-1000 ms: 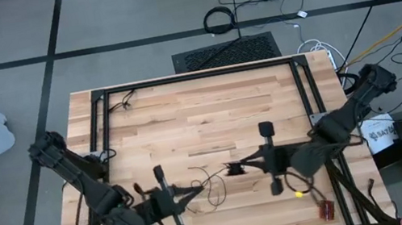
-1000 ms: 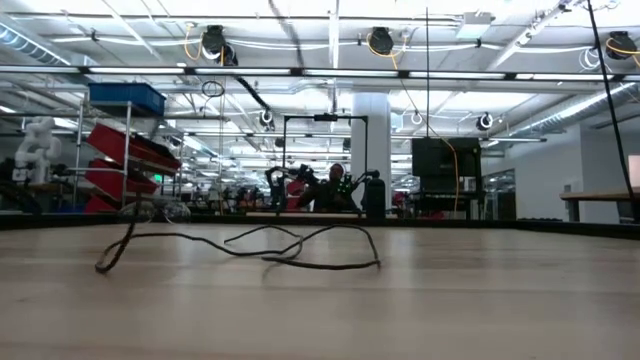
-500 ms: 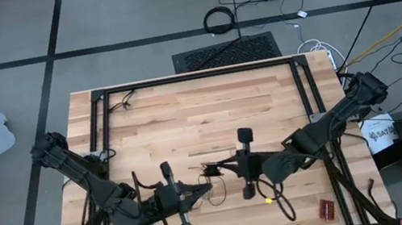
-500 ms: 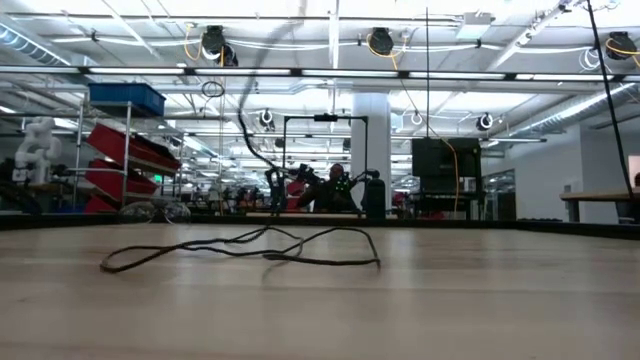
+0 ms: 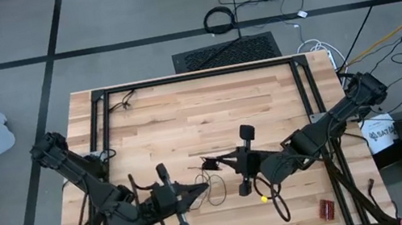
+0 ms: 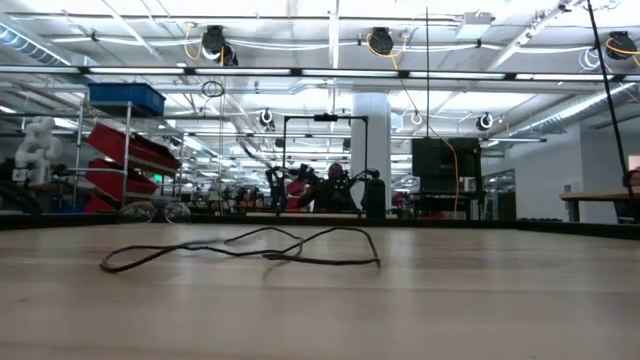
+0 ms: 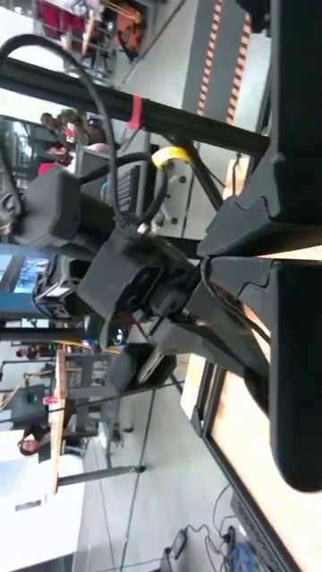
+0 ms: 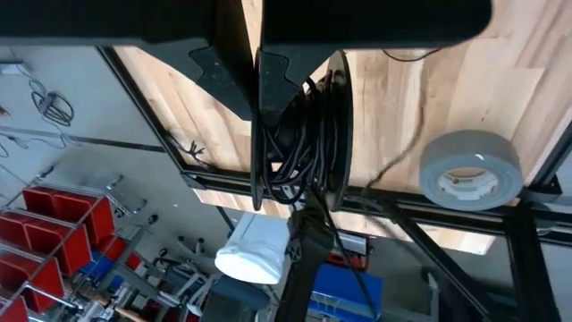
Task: Coil cords
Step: Coil the black wire onto the spool
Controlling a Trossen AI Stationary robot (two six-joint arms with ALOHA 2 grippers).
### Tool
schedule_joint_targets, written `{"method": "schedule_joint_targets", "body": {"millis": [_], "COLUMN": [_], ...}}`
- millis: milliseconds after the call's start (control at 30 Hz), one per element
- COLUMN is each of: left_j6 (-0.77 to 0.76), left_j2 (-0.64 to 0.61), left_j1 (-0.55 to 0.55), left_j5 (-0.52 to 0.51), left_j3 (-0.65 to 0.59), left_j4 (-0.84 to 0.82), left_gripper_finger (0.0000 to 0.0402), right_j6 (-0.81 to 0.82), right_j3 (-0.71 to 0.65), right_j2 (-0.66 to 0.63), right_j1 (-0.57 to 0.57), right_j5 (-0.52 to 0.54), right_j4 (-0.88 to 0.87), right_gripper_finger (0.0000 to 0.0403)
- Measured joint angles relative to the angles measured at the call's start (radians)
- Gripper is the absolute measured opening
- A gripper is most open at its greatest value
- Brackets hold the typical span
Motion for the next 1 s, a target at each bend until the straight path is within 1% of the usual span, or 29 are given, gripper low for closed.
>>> {"method": "schedule_joint_targets", "body": {"millis": [100, 233, 433, 500, 867, 1000], "left_j6": [-0.001, -0.014, -0.030, -0.030, -0.063, -0.080], "left_j2": [-0.001, 0.023, 0.078, 0.101, 0.176, 0.193], "left_j1": [0.005, 0.039, 0.093, 0.099, 0.110, 0.114], "left_j5": [-0.001, 0.013, 0.115, 0.133, 0.138, 0.139], "left_j3": [0.000, 0.000, 0.000, 0.000, 0.000, 0.000], "left_j4": [0.022, 0.049, 0.128, 0.147, 0.155, 0.146], "left_gripper_finger": [0.0002, 0.0002, 0.0002, 0.0002, 0.0003, 0.0016], "right_j6": [0.000, 0.000, 0.027, 0.027, 0.027, 0.026], "right_j3": [0.000, 0.000, 0.000, 0.000, 0.000, 0.000], "right_j2": [0.000, 0.000, 0.000, 0.000, -0.008, -0.009], "right_j1": [-0.001, -0.001, -0.010, -0.010, -0.010, -0.009], "right_j5": [0.001, 0.005, -0.028, -0.027, -0.031, -0.033], "right_j4": [0.001, 0.007, 0.000, 0.000, -0.002, -0.002], "right_gripper_finger": [0.0000, 0.0000, 0.0000, 0.0000, 0.0000, 0.0000]}}
